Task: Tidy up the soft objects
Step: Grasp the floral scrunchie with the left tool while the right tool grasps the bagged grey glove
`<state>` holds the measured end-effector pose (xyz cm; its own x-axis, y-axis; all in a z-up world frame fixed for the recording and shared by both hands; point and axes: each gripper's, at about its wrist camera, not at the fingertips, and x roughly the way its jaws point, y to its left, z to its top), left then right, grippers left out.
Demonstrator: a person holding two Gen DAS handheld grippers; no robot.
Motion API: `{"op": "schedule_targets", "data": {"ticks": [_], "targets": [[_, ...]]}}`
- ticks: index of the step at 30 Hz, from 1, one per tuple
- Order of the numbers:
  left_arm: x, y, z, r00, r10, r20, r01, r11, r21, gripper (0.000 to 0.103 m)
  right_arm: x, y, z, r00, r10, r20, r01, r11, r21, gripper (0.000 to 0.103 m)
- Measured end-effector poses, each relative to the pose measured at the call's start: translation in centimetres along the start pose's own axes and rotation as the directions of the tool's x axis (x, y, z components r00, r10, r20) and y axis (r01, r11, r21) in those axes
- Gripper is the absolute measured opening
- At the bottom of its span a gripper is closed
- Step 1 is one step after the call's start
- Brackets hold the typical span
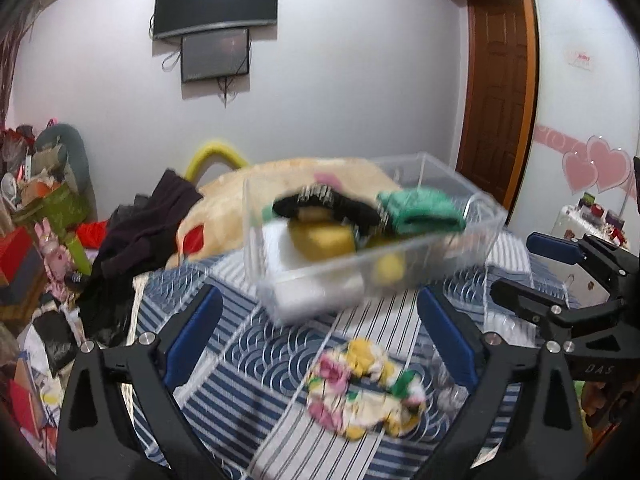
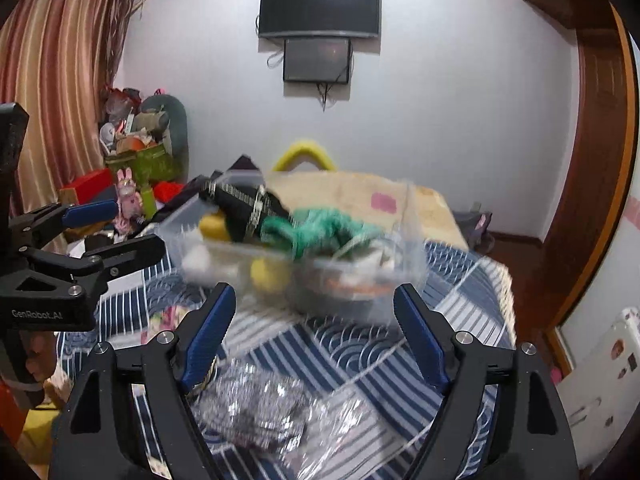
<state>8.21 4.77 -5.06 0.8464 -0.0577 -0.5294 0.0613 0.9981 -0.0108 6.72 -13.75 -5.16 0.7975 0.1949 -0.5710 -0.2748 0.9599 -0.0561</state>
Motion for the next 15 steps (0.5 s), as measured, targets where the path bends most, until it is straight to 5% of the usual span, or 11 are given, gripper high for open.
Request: {"op": "schedule_targets", "data": {"ticks": [9,15], "targets": [[2.9,0.3,-4.8,0.986,-0.026,-0.163,0.021,0.999,-0.034,0.099,1.8,1.0,-3.5,0.991,0.04,-0.131,-0.039,0.999,0.011,0.079],[3.7,-0.5,-6.3,0.978,-0.047,-0.203,0.041,0.999,-0.034,0.099,2.4,1.7,-5.2,0.981,0.044,-0.189,-0.045,0.999,-0.003,0.079]]}}
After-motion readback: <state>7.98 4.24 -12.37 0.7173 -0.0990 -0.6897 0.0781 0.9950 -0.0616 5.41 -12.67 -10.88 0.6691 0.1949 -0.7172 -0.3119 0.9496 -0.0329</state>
